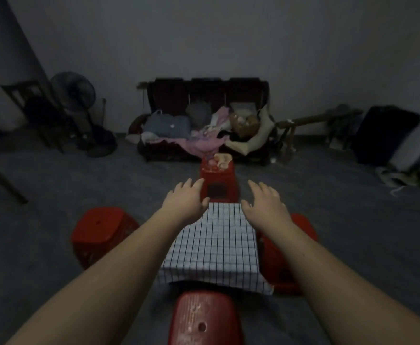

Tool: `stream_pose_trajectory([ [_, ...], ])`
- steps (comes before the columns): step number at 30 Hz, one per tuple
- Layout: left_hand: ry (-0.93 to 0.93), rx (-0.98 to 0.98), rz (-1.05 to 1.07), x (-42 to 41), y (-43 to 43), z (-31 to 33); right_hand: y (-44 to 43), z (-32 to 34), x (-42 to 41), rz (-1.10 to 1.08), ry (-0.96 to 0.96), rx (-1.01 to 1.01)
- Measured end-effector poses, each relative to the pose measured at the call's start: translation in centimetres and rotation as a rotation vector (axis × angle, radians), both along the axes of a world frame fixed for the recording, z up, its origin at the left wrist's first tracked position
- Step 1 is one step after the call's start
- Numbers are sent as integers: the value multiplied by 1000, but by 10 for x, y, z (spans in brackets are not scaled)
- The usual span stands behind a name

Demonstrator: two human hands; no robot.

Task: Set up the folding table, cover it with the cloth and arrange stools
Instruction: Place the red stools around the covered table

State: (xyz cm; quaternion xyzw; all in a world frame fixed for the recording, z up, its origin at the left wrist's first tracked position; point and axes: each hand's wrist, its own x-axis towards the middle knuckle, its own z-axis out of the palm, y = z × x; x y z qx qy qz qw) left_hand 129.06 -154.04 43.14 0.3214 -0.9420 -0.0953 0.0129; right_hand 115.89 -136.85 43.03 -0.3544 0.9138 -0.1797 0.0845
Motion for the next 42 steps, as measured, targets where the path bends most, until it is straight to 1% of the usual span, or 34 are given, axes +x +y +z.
stream_pose_trajectory([
  [3,-47,47,4,5,-9,-47,-5,-47,3,3,-43,43],
  [6,-116,95,-32,18,-12,-109,-9,-109,17,2,-117,113],
  [11,-238,190,-85,43,-22,-220,-9,-222,51,-27,-224,199],
  [14,-270,258,-78,58,-26,-292,-8,-291,69,-59,-351,258],
  [17,-345,325,-64,77,-23,-373,-1,-373,78,-82,-446,310],
  [21,-394,458,39,105,-17,-473,11,-471,86,-88,-529,352],
  [24,-405,572,152,126,-10,-526,13,-522,94,-121,-522,392],
  [26,-400,639,236,143,-5,-559,14,-549,101,-141,-555,406],
  [29,-326,799,370,165,8,-591,14,-577,119,-207,-625,358],
  [31,-263,859,411,173,16,-598,13,-584,131,-237,-624,351],
  [33,-233,856,415,178,22,-600,14,-587,140,-230,-612,345],
  [38,-157,836,463,183,33,-601,36,-597,148,-213,-695,222],
  [40,-138,830,470,186,38,-600,40,-600,151,-220,-707,223],
  [42,-117,823,462,190,43,-600,41,-602,153,-230,-667,252],
])
